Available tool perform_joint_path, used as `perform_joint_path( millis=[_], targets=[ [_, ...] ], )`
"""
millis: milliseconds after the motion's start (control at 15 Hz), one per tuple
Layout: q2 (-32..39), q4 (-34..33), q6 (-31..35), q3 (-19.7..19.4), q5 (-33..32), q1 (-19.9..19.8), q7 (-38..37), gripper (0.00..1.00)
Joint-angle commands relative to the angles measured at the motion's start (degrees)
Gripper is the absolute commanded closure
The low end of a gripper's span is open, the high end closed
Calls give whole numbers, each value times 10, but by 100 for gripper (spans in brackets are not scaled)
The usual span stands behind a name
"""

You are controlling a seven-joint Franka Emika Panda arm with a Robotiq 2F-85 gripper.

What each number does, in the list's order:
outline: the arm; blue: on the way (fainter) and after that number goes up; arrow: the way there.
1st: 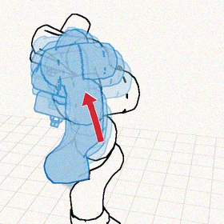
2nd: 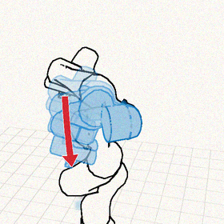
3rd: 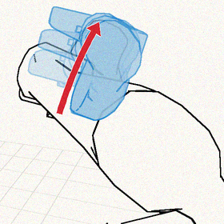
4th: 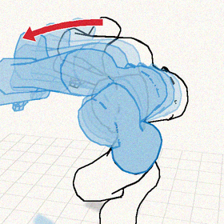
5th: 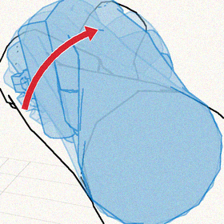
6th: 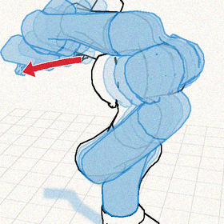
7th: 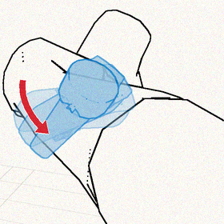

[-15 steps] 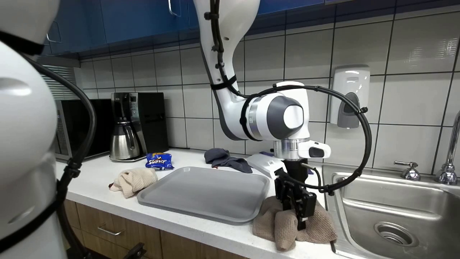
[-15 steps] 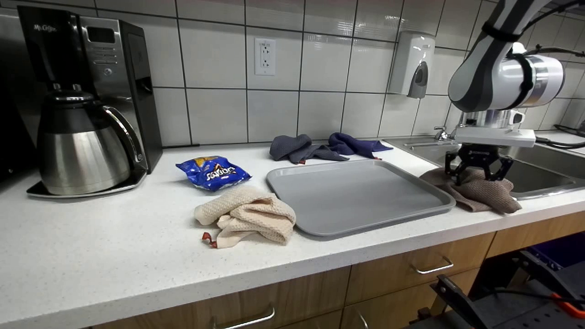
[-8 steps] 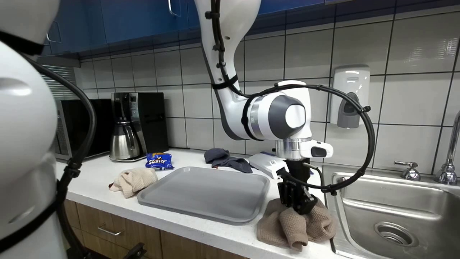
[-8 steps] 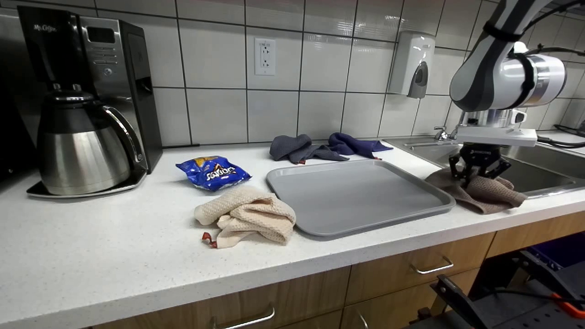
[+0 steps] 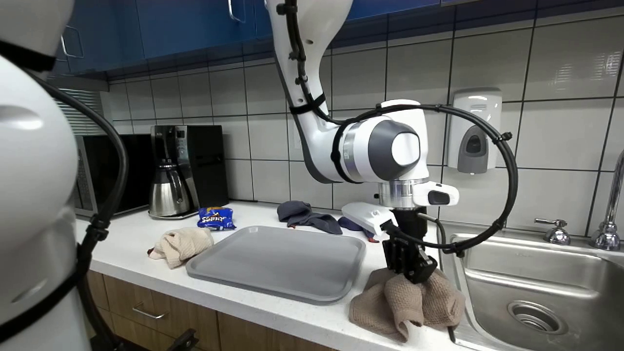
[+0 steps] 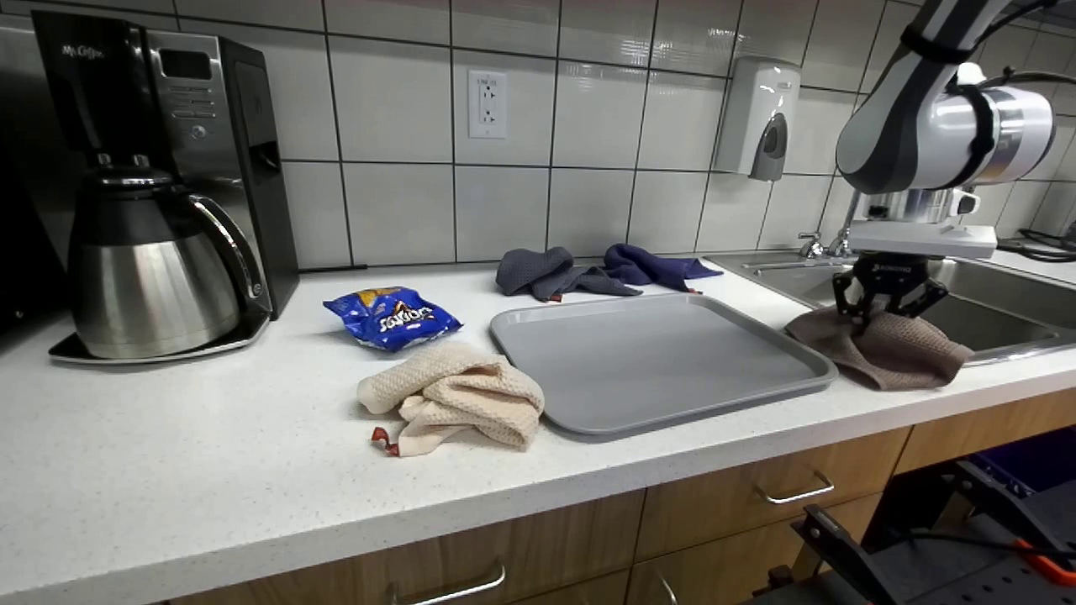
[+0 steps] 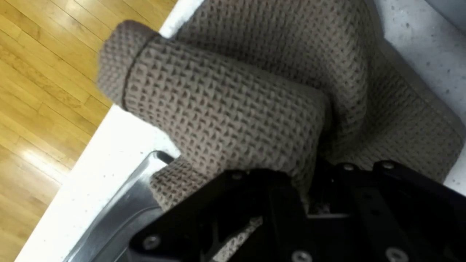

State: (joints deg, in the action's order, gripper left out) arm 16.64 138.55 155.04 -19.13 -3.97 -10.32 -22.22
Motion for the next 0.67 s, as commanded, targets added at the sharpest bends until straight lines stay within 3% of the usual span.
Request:
perform_joint_path(
  millis=[0, 600],
  targets=[
    [-53, 15, -20, -9, -7, 8, 10, 97],
    [-156, 39, -58, 5, -73, 7, 14, 97]
  ],
)
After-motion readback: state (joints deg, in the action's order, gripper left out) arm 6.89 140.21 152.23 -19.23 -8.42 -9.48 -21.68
